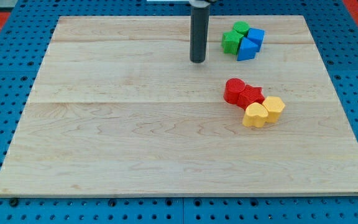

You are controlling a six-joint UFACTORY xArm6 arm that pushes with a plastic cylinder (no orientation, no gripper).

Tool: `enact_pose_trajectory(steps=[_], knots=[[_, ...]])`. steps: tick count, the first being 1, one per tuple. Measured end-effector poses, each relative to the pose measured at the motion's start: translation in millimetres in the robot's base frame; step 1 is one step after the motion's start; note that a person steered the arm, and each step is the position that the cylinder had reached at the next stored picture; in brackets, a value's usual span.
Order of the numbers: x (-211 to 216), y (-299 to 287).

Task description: Separate the yellow heart from the yellow hexagon

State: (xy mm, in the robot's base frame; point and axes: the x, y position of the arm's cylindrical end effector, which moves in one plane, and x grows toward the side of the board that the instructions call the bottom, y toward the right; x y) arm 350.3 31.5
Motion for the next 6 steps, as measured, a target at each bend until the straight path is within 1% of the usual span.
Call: enact_pose_trajectory(steps=[1,2,3,4,5,6], knots=[[-5,73],[5,166],[42,227],[114,188],[138,108],[137,49]])
